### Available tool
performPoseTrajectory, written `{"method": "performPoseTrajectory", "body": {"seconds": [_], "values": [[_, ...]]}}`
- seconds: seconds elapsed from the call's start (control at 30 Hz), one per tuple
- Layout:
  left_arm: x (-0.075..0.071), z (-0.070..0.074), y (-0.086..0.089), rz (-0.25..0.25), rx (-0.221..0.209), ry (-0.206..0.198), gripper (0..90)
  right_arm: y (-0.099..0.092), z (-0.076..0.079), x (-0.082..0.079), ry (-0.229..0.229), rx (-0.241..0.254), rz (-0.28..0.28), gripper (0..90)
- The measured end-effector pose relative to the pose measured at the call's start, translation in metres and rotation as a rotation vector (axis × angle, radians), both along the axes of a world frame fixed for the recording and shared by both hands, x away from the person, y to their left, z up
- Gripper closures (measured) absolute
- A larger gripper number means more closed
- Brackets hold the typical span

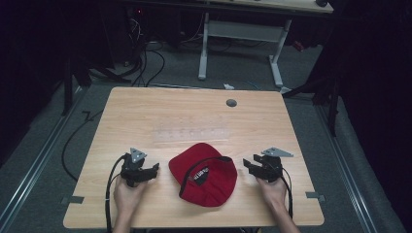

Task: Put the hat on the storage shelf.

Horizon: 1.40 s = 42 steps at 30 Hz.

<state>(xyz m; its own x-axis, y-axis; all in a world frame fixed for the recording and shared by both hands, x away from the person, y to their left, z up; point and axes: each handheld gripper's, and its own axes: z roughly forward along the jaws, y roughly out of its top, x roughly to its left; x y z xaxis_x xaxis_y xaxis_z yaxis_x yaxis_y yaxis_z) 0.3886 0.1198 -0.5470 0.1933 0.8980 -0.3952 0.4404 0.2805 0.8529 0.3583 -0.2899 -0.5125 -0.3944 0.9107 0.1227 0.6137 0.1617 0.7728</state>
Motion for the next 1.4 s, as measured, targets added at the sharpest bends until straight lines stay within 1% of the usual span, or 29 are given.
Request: {"method": "performPoseTrajectory", "body": {"seconds": [0.03,0.1,0.13,0.17,0.23,0.27,0.3,0.33,0.37,0.43,0.47,0.53,0.63,0.67,0.7,0.8,0.83,0.9,1.0,1.1,1.13,1.23,1.4], "values": [[0.000,0.000,0.000,0.000,-0.001,0.000,27.4,-0.003,0.006,-0.005,-0.017,0.039,0.016,45.6],[0.000,0.000,0.000,0.000,0.000,0.000,27.4,-0.003,0.008,-0.006,-0.024,0.046,0.020,45.2],[0.000,0.000,0.000,0.001,0.000,0.000,27.4,-0.005,0.011,-0.010,-0.028,0.076,0.033,42.6],[0.000,0.000,0.000,0.002,0.000,0.000,27.4,-0.005,0.011,-0.010,-0.028,0.076,0.033,42.6],[0.000,0.000,0.000,0.001,0.000,0.000,27.4,-0.005,0.015,-0.014,-0.037,0.101,0.056,40.5],[0.000,0.000,0.000,0.002,0.000,0.000,27.4,-0.004,0.019,-0.018,-0.045,0.109,0.077,38.9],[0.000,0.000,0.000,0.001,0.003,0.000,27.4,-0.004,0.019,-0.018,-0.045,0.109,0.077,38.9],[0.000,0.000,0.000,0.001,0.003,0.000,27.4,-0.004,0.021,-0.020,-0.049,0.112,0.090,38.4],[0.000,0.000,0.000,0.002,0.002,0.000,27.5,-0.002,0.025,-0.023,-0.065,0.120,0.111,37.7],[0.000,0.000,0.000,0.001,0.003,0.000,27.4,-0.001,0.027,-0.024,-0.067,0.126,0.116,37.2],[0.000,0.000,0.000,0.002,0.003,0.000,27.4,0.003,0.031,-0.025,-0.073,0.135,0.139,36.0],[0.000,0.000,0.000,0.002,0.002,-0.001,27.5,0.005,0.032,-0.026,-0.077,0.134,0.146,35.8],[0.000,0.000,0.000,0.002,0.002,-0.001,27.4,0.013,0.035,-0.025,-0.085,0.127,0.173,34.6],[0.000,0.000,0.000,0.002,0.002,-0.001,27.4,0.019,0.036,-0.024,-0.082,0.121,0.190,34.0],[0.000,0.000,0.000,0.002,0.002,-0.001,27.4,0.019,0.036,-0.024,-0.082,0.121,0.190,34.0],[0.000,0.000,0.000,0.002,0.002,-0.001,27.5,0.027,0.035,-0.021,-0.072,0.105,0.209,33.1],[0.000,0.000,0.000,0.002,0.002,-0.001,27.4,0.032,0.033,-0.017,-0.066,0.087,0.219,32.5],[0.000,0.000,0.000,0.002,0.001,-0.001,27.4,0.033,0.032,-0.017,-0.058,0.085,0.220,32.2],[0.000,0.000,0.000,0.002,0.001,-0.001,27.4,0.040,0.028,-0.012,-0.044,0.070,0.236,31.5],[0.000,0.000,0.000,0.002,0.001,-0.001,27.4,0.046,0.025,-0.008,-0.040,0.064,0.244,31.5],[0.000,0.000,0.000,0.002,0.001,-0.001,27.4,0.049,0.021,-0.004,-0.026,0.061,0.249,31.5],[0.000,0.000,0.000,0.002,0.001,-0.001,27.4,0.051,0.018,-0.001,-0.017,0.054,0.256,31.7],[0.000,0.000,0.000,0.002,0.001,-0.001,27.4,0.056,0.010,0.005,0.013,0.048,0.255,32.9]]}}
